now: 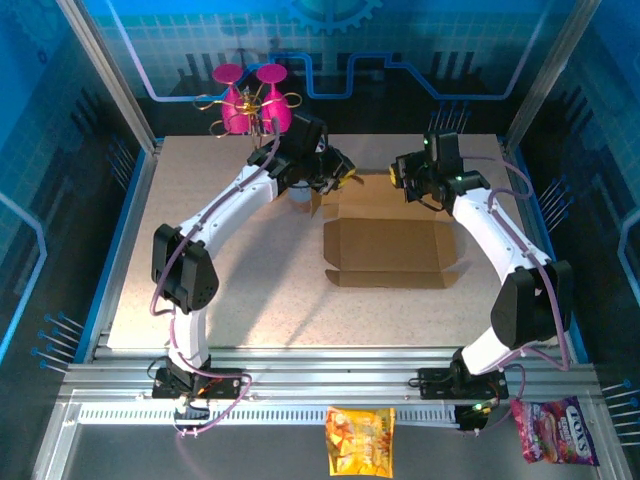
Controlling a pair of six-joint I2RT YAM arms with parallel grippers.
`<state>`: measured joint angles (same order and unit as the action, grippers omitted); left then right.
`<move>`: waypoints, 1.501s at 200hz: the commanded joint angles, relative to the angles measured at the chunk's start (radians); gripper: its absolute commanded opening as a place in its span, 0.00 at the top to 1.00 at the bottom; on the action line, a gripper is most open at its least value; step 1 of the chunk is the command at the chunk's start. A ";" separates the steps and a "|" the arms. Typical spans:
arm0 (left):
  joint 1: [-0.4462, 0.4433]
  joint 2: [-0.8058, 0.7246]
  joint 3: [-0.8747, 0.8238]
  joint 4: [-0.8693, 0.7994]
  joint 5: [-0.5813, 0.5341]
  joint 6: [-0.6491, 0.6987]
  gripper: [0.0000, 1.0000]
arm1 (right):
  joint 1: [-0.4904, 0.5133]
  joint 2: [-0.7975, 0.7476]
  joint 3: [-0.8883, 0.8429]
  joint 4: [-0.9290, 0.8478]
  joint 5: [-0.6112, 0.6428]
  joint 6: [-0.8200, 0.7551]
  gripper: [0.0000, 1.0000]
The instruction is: Fold the paper box
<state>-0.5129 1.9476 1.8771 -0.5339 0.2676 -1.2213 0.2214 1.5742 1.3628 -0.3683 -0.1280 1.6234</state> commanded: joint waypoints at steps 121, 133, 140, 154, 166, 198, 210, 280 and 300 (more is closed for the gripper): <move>-0.001 -0.054 -0.129 0.072 -0.013 -0.160 1.00 | -0.020 -0.159 -0.475 0.737 -0.008 0.050 0.63; -0.002 -0.055 -0.131 0.069 -0.013 -0.159 1.00 | -0.020 -0.142 -0.475 0.755 -0.010 0.056 0.65; -0.001 -0.056 -0.132 0.068 -0.014 -0.159 1.00 | -0.020 -0.135 -0.475 0.761 -0.007 0.061 0.65; 0.000 -0.058 -0.137 0.069 -0.014 -0.159 1.00 | -0.021 -0.125 -0.472 0.768 -0.002 0.063 0.65; 0.002 -0.060 -0.142 0.068 -0.015 -0.158 1.00 | -0.023 -0.121 -0.469 0.756 -0.011 0.064 0.65; 0.010 -0.062 -0.147 0.064 -0.016 -0.150 1.00 | -0.022 -0.199 -0.478 0.667 0.010 0.044 0.58; 0.012 -0.061 -0.150 0.064 -0.019 -0.150 1.00 | -0.022 -0.241 -0.478 0.644 0.025 0.034 0.57; 0.012 -0.060 -0.145 0.058 -0.018 -0.139 1.00 | -0.031 -0.268 -0.603 0.694 0.024 0.030 0.49; 0.013 -0.059 -0.144 0.054 -0.015 -0.135 1.00 | -0.043 -0.171 -0.577 0.814 -0.017 0.041 0.50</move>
<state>-0.5056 1.9297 1.7424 -0.4660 0.2409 -1.3815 0.2035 1.3109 0.7757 0.3008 -0.1310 1.6573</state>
